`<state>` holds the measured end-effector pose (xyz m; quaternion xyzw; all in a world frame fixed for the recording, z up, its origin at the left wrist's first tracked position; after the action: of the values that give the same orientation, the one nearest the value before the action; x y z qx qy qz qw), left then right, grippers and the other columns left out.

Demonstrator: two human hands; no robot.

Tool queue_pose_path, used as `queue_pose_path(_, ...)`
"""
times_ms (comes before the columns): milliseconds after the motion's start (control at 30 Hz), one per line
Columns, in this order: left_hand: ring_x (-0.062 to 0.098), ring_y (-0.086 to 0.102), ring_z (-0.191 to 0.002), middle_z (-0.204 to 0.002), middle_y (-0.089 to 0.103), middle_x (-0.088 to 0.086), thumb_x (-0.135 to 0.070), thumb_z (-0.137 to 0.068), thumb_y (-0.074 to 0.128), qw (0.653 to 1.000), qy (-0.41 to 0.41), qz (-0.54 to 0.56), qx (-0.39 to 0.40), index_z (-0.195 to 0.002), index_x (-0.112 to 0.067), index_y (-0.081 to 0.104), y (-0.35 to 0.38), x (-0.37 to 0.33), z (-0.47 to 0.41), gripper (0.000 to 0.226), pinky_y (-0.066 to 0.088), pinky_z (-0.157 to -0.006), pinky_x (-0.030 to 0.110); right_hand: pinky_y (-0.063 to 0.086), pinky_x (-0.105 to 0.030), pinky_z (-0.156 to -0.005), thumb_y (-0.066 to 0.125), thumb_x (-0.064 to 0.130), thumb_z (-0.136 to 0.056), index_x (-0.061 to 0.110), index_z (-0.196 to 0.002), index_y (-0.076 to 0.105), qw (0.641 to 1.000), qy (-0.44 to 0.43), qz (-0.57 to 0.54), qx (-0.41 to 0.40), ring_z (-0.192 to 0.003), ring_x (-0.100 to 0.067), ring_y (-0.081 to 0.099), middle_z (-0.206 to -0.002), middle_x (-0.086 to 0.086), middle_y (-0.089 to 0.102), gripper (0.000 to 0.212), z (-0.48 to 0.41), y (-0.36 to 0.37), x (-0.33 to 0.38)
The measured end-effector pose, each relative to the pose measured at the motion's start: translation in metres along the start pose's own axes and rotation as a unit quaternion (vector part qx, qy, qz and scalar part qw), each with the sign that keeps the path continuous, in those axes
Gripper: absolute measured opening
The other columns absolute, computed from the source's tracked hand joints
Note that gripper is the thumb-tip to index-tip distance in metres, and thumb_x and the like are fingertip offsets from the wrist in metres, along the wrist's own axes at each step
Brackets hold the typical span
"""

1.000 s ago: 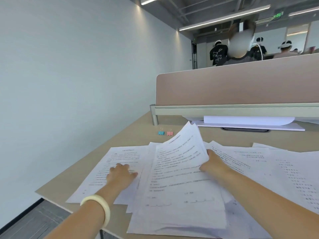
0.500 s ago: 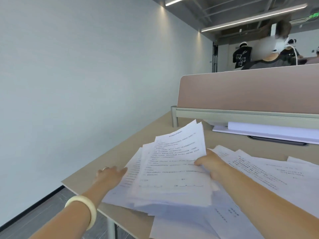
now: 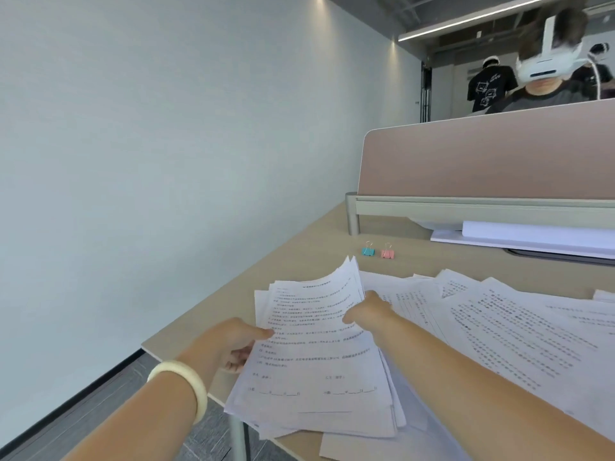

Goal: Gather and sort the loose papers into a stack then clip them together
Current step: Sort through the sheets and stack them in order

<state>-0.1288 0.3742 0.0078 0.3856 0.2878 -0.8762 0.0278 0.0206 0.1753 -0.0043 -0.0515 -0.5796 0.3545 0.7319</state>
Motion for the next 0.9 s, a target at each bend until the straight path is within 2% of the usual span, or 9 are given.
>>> queue_pose_path(67, 0.018, 0.040, -0.053, -0.073, 0.052, 0.007, -0.029, -0.081, 0.072, 1.000, 0.005, -0.014, -0.002, -0.089, -0.005, 0.063, 0.000, 0.002, -0.002, 0.027, 0.041, -0.062, 0.025, 0.038, -0.033, -0.088, 0.065, 0.007, -0.084, 0.004, -0.140, 0.031, 0.998, -0.001, -0.056, 0.034, -0.129, -0.031, 0.041, -0.142, -0.015, 0.040, 0.065, 0.003, -0.007, -0.002)
queue_pose_path(200, 0.035, 0.067, -0.094, -0.103, 0.069, 0.022, -0.006, -0.081, 0.070, 0.998, 0.046, -0.012, -0.038, -0.104, 0.008, 0.066, 0.003, 0.004, -0.003, 0.026, 0.053, -0.086, 0.041, 0.048, -0.033, -0.092, 0.065, 0.002, -0.080, 0.002, -0.130, 0.045, 0.998, -0.010, -0.019, 0.055, -0.117, -0.029, 0.053, -0.133, -0.014, 0.053, 0.054, 0.007, -0.003, -0.004)
queue_pose_path(300, 0.037, 0.067, -0.092, -0.103, 0.069, 0.026, 0.003, -0.083, 0.064, 0.993, 0.091, -0.012, -0.068, -0.095, 0.006, 0.065, 0.008, -0.004, 0.008, 0.013, 0.055, -0.082, 0.044, 0.049, -0.027, -0.075, 0.055, -0.003, -0.082, 0.004, -0.126, 0.049, 0.998, -0.062, -0.009, 0.024, -0.101, -0.025, 0.056, -0.127, -0.012, 0.057, 0.045, 0.017, -0.005, -0.003)
queue_pose_path(400, 0.033, 0.067, -0.092, -0.105, 0.069, 0.017, -0.001, -0.085, 0.064, 0.975, 0.194, 0.030, -0.099, -0.105, 0.001, 0.059, 0.008, -0.022, 0.027, 0.022, 0.055, -0.083, 0.045, 0.048, -0.029, -0.078, 0.050, -0.005, -0.082, 0.007, -0.121, 0.054, 0.982, -0.143, -0.125, -0.021, -0.097, -0.023, 0.060, -0.116, -0.009, 0.064, 0.041, 0.029, -0.030, 0.005)
queue_pose_path(500, 0.032, 0.065, -0.099, -0.109, 0.066, 0.010, -0.005, -0.088, 0.062, 0.927, 0.320, 0.103, -0.166, -0.113, -0.006, 0.051, 0.001, -0.048, 0.055, 0.027, 0.051, -0.092, 0.051, 0.048, -0.034, -0.095, 0.059, 0.005, -0.082, 0.017, -0.121, 0.052, 0.947, -0.236, -0.215, -0.042, -0.110, -0.022, 0.059, -0.114, -0.001, 0.064, 0.042, 0.050, -0.068, 0.030)
queue_pose_path(600, 0.021, 0.064, -0.105, -0.115, 0.066, 0.000, -0.006, -0.089, 0.061, 0.881, 0.415, 0.150, -0.169, -0.121, -0.015, 0.051, 0.003, -0.068, 0.082, 0.035, 0.051, -0.092, 0.044, 0.052, -0.017, -0.080, 0.064, 0.008, -0.086, 0.018, -0.117, 0.048, 0.917, -0.310, -0.250, -0.007, -0.099, -0.010, 0.063, -0.109, 0.006, 0.064, 0.036, 0.077, -0.100, 0.048)
queue_pose_path(733, 0.016, 0.064, -0.111, -0.123, 0.066, -0.004, -0.017, -0.083, 0.071, 0.876, 0.432, 0.164, -0.136, -0.126, -0.023, 0.052, 0.016, -0.070, 0.089, 0.047, 0.051, -0.096, 0.042, 0.048, -0.034, -0.098, 0.069, 0.009, -0.084, 0.020, -0.134, 0.043, 0.918, -0.322, -0.227, 0.034, -0.113, -0.016, 0.060, -0.127, 0.002, 0.060, 0.057, 0.097, -0.104, 0.045)
queue_pose_path(833, 0.019, 0.063, -0.113, -0.124, 0.066, -0.003, -0.022, -0.082, 0.070, 0.876, 0.431, 0.160, -0.146, -0.127, -0.021, 0.053, 0.022, -0.067, 0.083, 0.048, 0.048, -0.099, 0.048, 0.051, -0.032, -0.093, 0.064, 0.012, -0.089, 0.027, -0.114, 0.056, 0.928, -0.299, -0.220, 0.020, -0.102, -0.015, 0.064, -0.120, 0.001, 0.065, 0.030, 0.096, -0.093, 0.035)
queue_pose_path(900, 0.019, 0.062, -0.113, -0.123, 0.064, -0.004, -0.019, -0.089, 0.062, 0.871, 0.427, 0.165, -0.180, -0.129, -0.019, 0.052, 0.025, -0.071, 0.084, 0.041, 0.049, -0.097, 0.040, 0.051, -0.036, -0.094, 0.059, 0.022, -0.092, 0.029, -0.111, 0.059, 0.937, -0.280, -0.208, -0.019, -0.102, -0.018, 0.064, -0.116, 0.002, 0.067, 0.020, 0.097, -0.090, 0.036)
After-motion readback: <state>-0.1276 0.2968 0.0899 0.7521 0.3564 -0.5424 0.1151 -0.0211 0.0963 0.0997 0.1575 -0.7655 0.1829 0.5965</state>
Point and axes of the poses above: each hand's wrist, its own z-axis away from the middle knuckle, its own y-axis out of the palm, x = y × z, the point moved 2 cm from there along -z, towards the middle knuckle
